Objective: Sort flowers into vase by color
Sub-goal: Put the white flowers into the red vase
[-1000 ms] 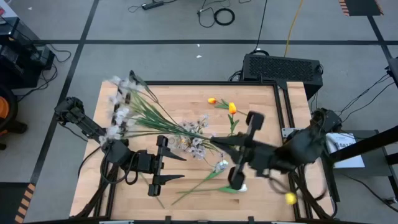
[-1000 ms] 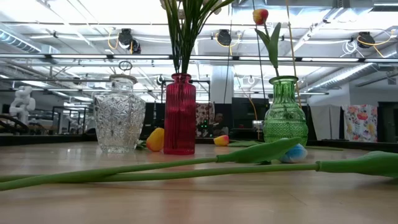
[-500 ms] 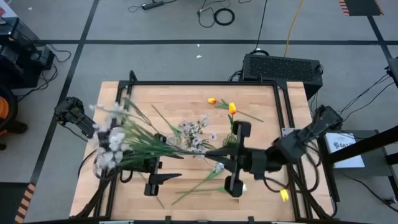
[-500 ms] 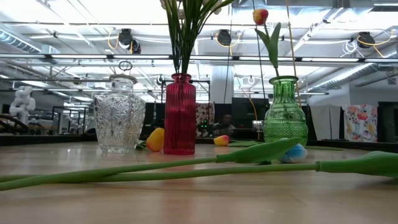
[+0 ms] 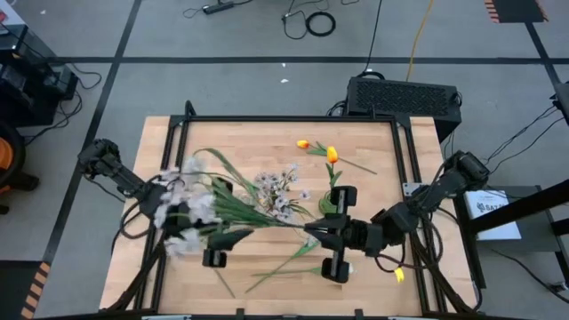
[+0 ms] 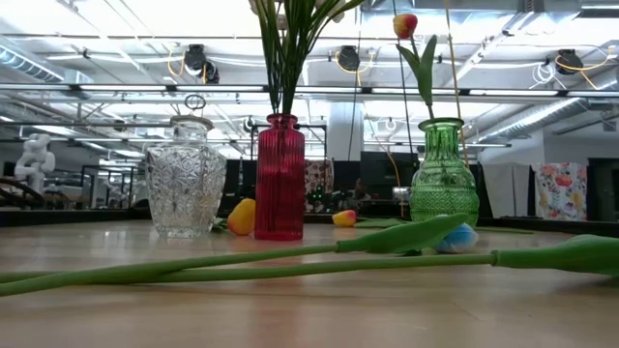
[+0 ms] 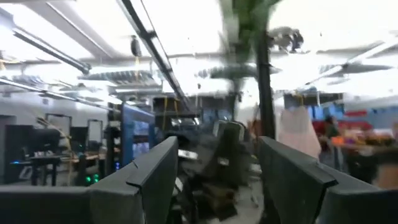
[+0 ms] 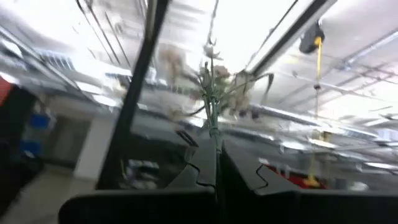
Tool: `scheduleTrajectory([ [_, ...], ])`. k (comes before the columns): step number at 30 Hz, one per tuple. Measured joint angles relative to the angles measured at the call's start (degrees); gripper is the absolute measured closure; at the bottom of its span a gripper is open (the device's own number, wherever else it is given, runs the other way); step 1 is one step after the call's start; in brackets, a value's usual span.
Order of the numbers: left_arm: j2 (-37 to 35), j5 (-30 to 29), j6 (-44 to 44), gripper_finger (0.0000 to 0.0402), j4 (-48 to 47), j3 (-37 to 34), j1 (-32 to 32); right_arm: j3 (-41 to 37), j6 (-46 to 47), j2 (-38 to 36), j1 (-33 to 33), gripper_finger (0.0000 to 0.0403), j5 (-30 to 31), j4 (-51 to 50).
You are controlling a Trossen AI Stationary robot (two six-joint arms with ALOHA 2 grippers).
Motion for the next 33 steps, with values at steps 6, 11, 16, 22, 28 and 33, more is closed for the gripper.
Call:
scheduleTrajectory([
  [6,4.2,7.3,-2.3,0.0173,7.7,0.0,4.0,-0.2,2.2,3.3,-2.1,0.0402,-3.3,2.4],
  [11,6.5,11.4,-2.3,0.0173,10.5,0.0,5.7,-0.2,3.6,4.7,-3.4,0.0401,-3.4,4.7],
  [16,7.2,12.2,-2.1,0.0173,10.9,0.0,6.1,-0.2,3.7,5.4,-3.8,0.0400,-3.4,3.9],
  [22,7.2,17.0,-2.1,0.0173,13.5,0.0,6.1,-0.2,3.8,5.4,-3.9,0.0399,-3.3,3.0],
  [28,7.2,17.4,-2.1,0.0173,13.2,1.0,6.1,-0.2,4.6,5.4,-4.2,0.0399,-3.2,1.8],
  [33,7.2,17.4,-2.0,0.0174,13.0,1.4,6.1,-0.2,4.9,5.4,-4.8,0.0399,-3.1,1.5],
])
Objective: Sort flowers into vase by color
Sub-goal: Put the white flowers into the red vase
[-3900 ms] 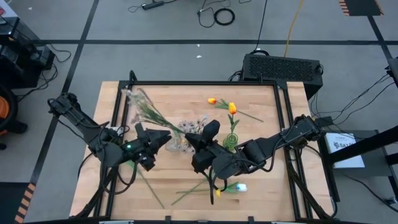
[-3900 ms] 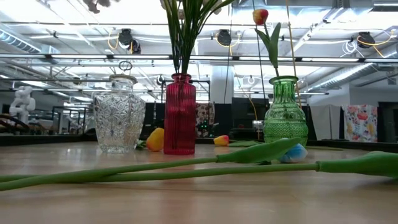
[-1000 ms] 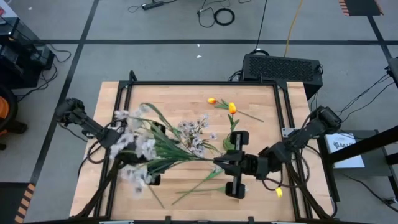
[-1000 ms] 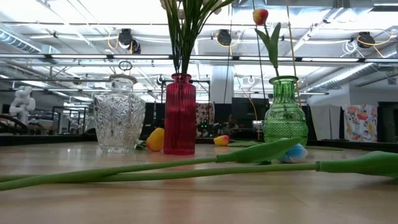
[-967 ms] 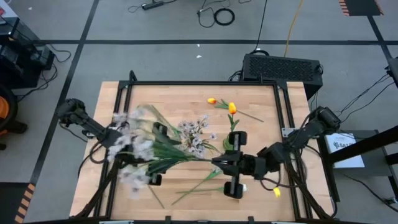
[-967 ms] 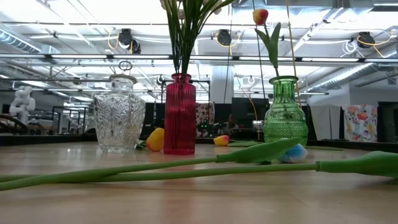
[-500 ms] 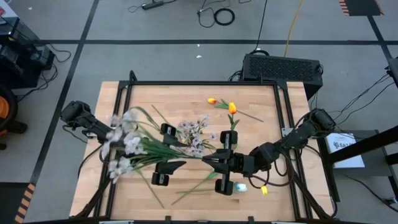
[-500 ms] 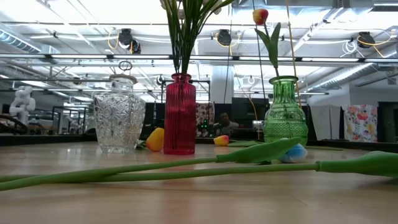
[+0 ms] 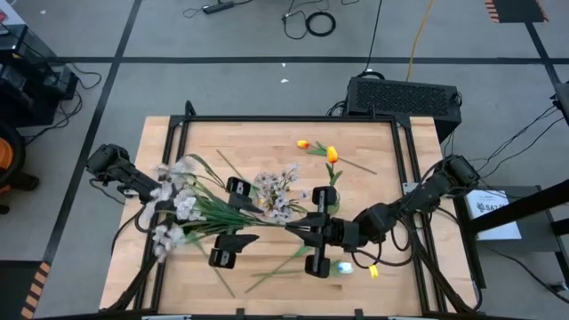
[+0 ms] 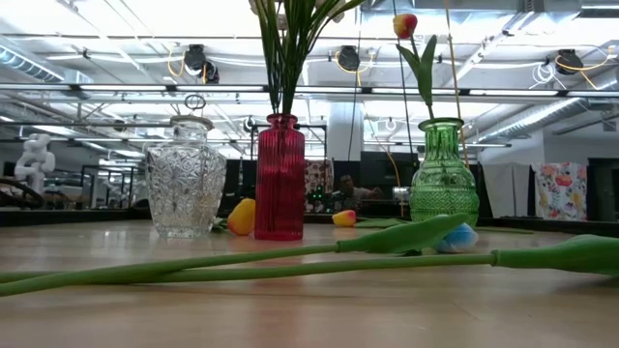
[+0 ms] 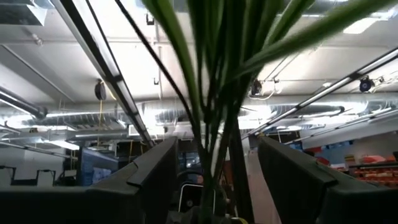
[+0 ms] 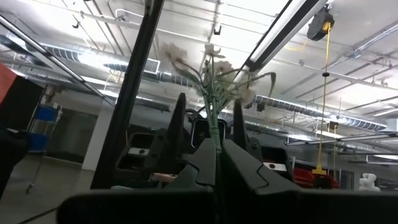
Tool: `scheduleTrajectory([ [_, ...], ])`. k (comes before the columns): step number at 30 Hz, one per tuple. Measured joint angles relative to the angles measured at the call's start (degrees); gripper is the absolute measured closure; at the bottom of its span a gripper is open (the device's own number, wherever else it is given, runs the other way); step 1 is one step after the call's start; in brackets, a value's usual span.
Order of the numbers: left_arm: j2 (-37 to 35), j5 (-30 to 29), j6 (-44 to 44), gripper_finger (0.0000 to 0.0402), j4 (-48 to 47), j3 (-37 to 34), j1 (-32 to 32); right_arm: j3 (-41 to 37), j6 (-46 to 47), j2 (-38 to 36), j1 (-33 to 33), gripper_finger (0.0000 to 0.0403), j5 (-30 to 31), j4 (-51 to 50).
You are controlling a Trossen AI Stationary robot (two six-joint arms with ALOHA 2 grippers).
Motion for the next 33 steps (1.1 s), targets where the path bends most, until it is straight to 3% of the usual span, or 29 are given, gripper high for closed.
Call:
scheduleTrajectory([
  [5,0.0,0.0,1.5,0.0208,-0.1,0.0,0.0,0.0,0.1,0.0,-0.1,0.0399,0.0,0.0],
  [20,0.0,0.3,4.5,0.0386,-0.3,0.0,0.0,0.0,0.1,0.0,0.0,0.0399,2.3,-1.6],
  [24,0.0,0.5,4.5,0.0391,-0.5,0.0,0.0,0.0,0.1,0.0,0.0,0.0392,2.5,-1.8],
  [28,-0.2,0.6,4.3,0.0387,-1.8,0.0,0.0,0.0,-0.4,-0.1,0.3,0.0359,4.7,-2.2],
  [33,-2.6,-1.1,3.8,0.0387,-10.1,0.0,-0.4,0.0,-6.1,-0.4,4.0,0.0283,17.9,-3.1],
])
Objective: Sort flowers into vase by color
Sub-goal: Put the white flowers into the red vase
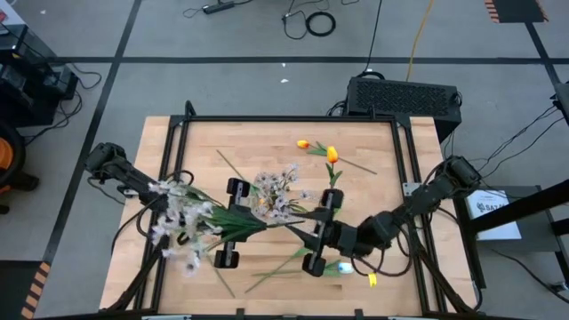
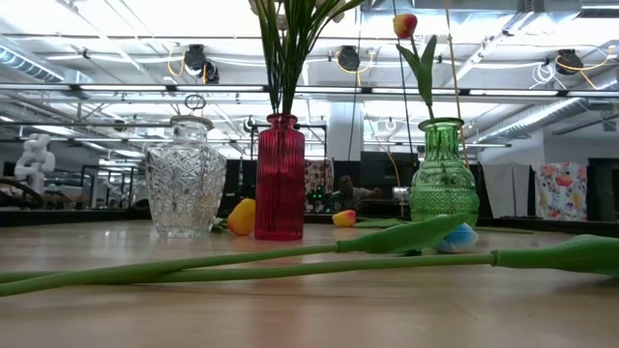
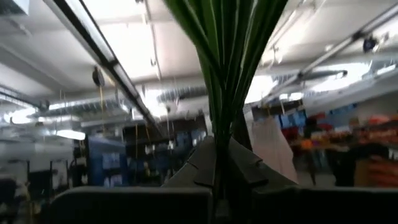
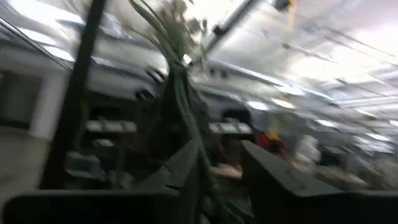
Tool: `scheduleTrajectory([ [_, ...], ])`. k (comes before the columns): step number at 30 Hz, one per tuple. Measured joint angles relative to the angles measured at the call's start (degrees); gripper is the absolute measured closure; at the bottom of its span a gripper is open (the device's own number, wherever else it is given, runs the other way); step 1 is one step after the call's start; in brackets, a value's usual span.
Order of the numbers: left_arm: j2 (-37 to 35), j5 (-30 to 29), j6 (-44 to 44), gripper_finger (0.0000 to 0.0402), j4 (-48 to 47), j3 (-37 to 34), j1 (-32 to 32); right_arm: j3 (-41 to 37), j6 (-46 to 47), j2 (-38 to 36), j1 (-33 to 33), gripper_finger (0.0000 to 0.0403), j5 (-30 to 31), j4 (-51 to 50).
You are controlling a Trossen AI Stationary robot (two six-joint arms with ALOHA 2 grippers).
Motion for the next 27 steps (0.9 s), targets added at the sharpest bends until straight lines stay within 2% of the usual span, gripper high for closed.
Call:
scheduleTrajectory([
  [4,-3.2,-1.1,-4.2,0.0386,-9.3,0.0,0.0,0.0,-0.2,-2.1,3.7,0.0215,9.6,-6.6],
  [8,-5.7,-1.4,-9.0,0.0386,-17.6,0.0,0.0,0.0,8.2,-5.6,6.7,0.0161,11.8,-18.1],
  [11,-6.3,-1.3,-12.1,0.0386,-21.7,0.0,0.0,0.0,18.4,-8.5,7.5,0.0140,8.5,-26.5],
  [15,-5.9,-1.3,-14.8,0.0386,-23.9,0.0,0.0,0.0,27.8,-10.3,6.3,0.0136,3.7,-33.3],
  [21,-4.0,-1.4,-16.4,0.0386,-25.0,0.0,-0.1,0.0,34.0,-9.7,2.2,0.0137,-2.1,-38.8],
  [27,-3.3,-1.5,-17.3,0.0386,-25.0,0.0,-0.1,0.0,35.4,-8.5,-0.4,0.0137,-7.5,-39.6],
])
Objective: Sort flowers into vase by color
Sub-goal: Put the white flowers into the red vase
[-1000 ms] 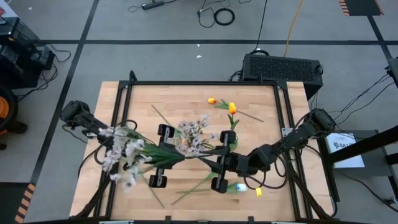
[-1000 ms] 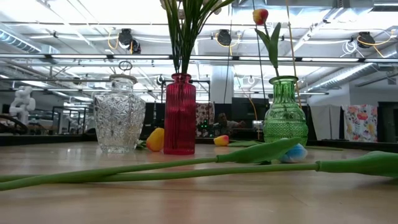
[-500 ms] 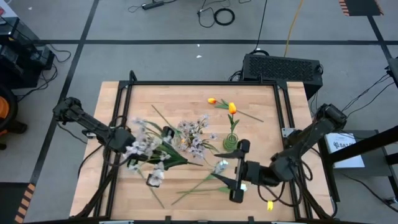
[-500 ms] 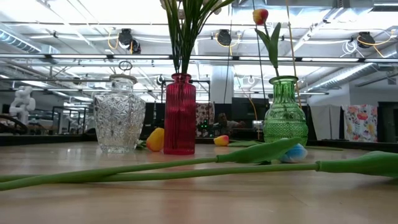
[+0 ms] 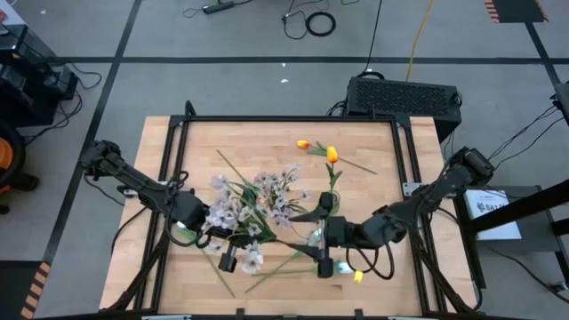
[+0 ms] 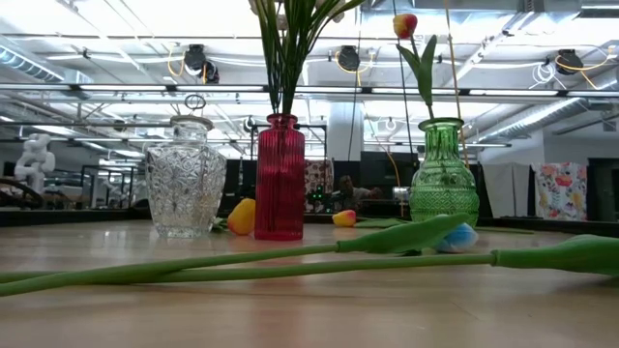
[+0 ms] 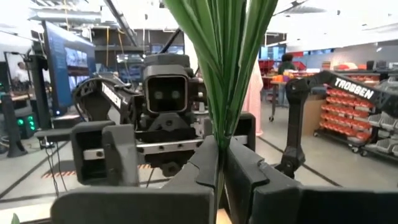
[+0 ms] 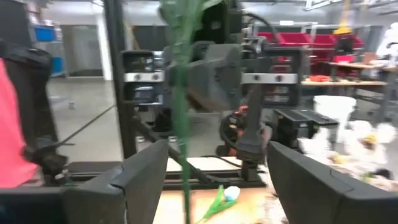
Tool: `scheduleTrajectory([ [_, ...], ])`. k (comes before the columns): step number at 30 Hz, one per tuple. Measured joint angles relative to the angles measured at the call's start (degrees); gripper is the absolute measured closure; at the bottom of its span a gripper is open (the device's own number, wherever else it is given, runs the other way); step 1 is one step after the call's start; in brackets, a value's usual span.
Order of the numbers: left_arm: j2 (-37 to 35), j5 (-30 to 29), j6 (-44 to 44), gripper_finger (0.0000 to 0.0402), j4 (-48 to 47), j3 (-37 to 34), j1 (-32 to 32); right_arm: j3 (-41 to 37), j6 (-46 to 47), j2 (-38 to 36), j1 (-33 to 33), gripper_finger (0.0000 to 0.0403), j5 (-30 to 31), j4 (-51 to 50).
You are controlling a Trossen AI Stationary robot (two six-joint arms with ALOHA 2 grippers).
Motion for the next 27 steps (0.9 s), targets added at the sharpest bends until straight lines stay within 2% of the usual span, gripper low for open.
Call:
scheduleTrajectory([
  [9,2.0,-3.0,-0.7,0.0386,-0.4,0.0,0.9,0.0,-0.9,0.6,-0.2,0.0138,-2.5,0.2],
  [16,3.9,-3.2,-2.1,0.0386,0.8,0.0,1.6,0.0,-1.0,0.7,-1.4,0.0141,-3.5,0.2],
  [21,4.2,-4.4,-2.0,0.0386,0.6,0.0,1.6,0.0,0.1,0.7,-2.8,0.0169,-8.1,-1.8],
  [27,4.2,-4.5,-2.0,0.0386,0.2,0.0,1.5,0.0,-0.5,0.7,-3.5,0.0208,-8.3,-2.3],
])
